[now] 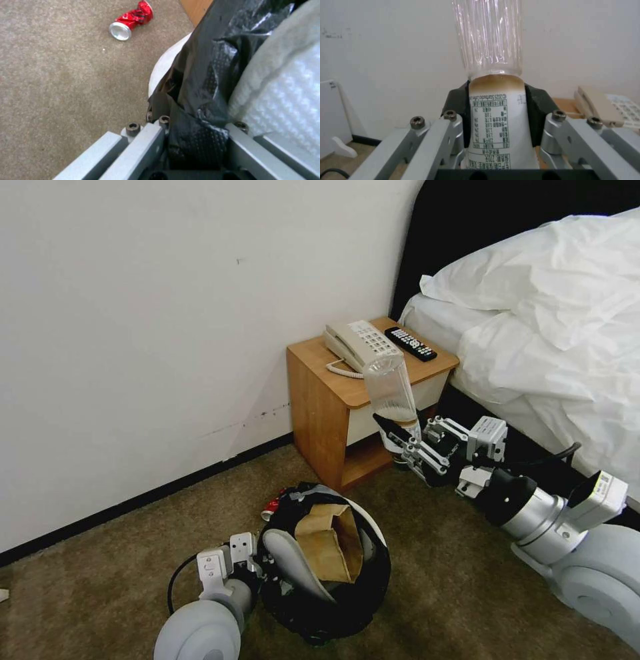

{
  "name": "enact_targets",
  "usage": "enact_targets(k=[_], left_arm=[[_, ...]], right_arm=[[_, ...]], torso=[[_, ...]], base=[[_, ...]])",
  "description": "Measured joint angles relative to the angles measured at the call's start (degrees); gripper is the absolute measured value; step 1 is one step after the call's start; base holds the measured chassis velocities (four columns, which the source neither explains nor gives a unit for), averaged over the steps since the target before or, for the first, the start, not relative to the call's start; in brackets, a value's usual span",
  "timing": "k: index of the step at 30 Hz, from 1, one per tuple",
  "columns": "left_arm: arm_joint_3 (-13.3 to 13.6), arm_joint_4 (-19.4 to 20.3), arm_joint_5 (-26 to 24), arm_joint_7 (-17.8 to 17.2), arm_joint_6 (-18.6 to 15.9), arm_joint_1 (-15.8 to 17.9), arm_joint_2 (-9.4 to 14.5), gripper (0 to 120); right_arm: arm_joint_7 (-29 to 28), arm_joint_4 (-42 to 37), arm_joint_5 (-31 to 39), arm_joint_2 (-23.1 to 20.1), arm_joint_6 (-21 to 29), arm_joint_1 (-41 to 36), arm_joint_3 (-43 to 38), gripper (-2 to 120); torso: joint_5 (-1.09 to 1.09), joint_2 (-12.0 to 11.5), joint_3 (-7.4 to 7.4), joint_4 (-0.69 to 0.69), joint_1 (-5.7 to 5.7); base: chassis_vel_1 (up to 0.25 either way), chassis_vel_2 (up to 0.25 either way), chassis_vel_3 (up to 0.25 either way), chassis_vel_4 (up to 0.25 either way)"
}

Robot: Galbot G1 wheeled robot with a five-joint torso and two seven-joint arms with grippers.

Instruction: Pick up the trash bin, then pick up the garbage from the floor and place it into the trash bin.

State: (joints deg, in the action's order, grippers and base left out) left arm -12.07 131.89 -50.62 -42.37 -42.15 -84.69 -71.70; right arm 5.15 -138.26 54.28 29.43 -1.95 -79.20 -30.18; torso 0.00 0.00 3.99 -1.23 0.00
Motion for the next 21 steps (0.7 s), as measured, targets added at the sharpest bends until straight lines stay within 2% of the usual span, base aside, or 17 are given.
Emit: enact_targets(k=[11, 13, 21], left_arm=[[3.1, -3.6, -0.4, 0.4, 0.0, 3.9, -0.3, 0], [4.6, -4.8, -0.9, 0.4, 0.0, 5.7, 0.0, 0], [6.9, -7.3, -2.4, -0.3, 0.1, 9.9, 0.1, 0]], right_arm=[[0.8, 1.0, -0.1, 0.3, -0.4, 1.2, 3.8, 29], [1.7, 1.3, -0.1, 0.6, -0.5, 1.6, 4.9, 29], [4.8, 1.4, 0.2, 0.5, -1.2, 1.6, 5.3, 29]], torso=[[0.0, 0.0, 0.0, 0.0, 0.0], [0.0, 0.0, 0.0, 0.0, 0.0], [0.0, 0.0, 0.0, 0.0, 0.0]], base=[[0.0, 0.0, 0.0, 0.0], [0.0, 0.0, 0.0, 0.0], [0.0, 0.0, 0.0, 0.0]])
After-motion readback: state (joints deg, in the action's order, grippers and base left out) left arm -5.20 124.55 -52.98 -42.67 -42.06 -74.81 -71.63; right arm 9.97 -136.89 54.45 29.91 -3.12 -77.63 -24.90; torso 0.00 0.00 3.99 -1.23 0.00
